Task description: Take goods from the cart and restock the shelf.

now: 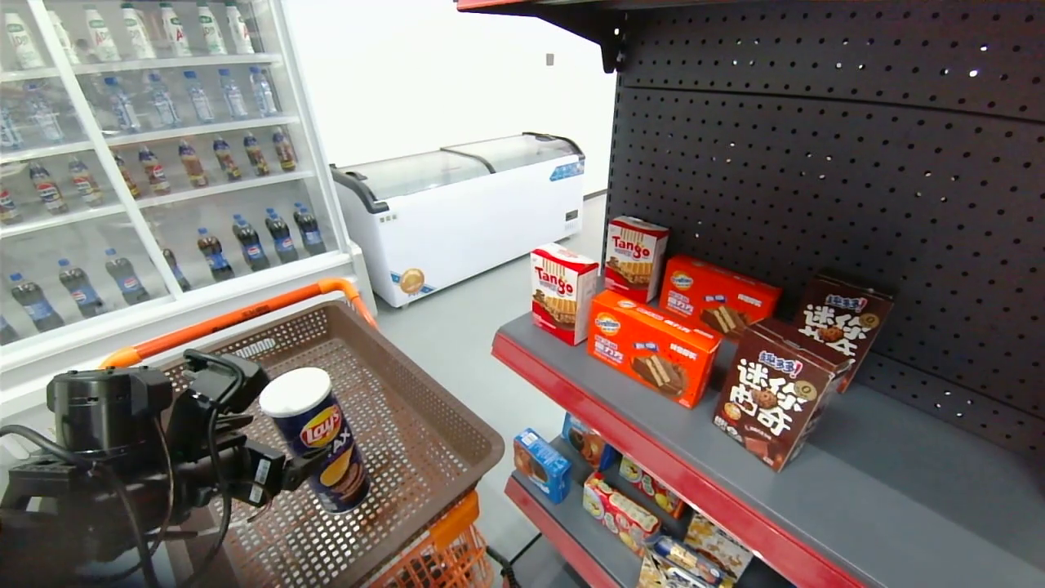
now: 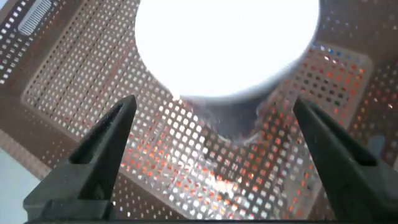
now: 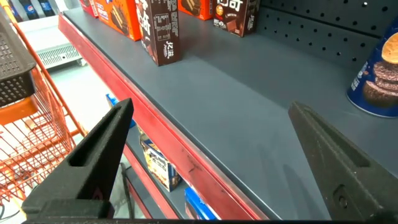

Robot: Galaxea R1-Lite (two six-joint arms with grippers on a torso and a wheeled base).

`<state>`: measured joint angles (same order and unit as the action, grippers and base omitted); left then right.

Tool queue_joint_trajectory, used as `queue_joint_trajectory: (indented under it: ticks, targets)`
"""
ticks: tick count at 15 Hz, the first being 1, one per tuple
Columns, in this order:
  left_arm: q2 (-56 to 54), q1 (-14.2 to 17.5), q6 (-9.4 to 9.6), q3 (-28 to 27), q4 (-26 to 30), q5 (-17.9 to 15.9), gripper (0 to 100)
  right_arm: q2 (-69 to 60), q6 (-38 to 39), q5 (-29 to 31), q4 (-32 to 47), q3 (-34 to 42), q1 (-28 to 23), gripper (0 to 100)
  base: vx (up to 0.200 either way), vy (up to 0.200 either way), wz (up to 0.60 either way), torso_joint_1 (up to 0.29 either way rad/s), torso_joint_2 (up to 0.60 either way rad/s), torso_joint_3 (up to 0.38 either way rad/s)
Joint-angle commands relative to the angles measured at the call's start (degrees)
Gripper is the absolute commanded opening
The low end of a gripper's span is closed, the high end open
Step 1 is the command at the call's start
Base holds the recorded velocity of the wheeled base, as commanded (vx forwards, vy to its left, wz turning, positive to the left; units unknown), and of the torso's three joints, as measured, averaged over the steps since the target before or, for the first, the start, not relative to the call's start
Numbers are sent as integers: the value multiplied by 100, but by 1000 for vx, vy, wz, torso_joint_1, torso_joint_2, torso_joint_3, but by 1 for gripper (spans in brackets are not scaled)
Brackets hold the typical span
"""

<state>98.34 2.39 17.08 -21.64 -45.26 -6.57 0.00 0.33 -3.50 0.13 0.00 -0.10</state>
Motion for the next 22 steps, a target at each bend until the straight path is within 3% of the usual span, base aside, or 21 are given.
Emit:
queue_joint_trajectory:
  ticks: [1,4,6,8,19,22]
  targets:
    - [379,-10,-56,-42,-229,7,100,0,2,-2,4,0,1,100,0,0,0,0,0,0]
    - [660,-10,-100,-33,-571,15,100,9,2,-2,-5,0,1,100,0,0,0,0,0,0]
    - [880,-54,-310,-42,-914,15,100,0,2,-2,-5,0,1,100,0,0,0,0,0,0]
    - [1047,-107,-390,-42,-1099,24,100,0,2,-2,4,0,1,100,0,0,0,0,0,0]
    - [1583,-300,-328,-473,-1327,42,100,9,2,-2,-5,0,1,100,0,0,0,0,0,0]
    - [1627,-283,-390,-464,-1362,33,100,9,2,-2,-5,0,1,100,0,0,0,0,0,0]
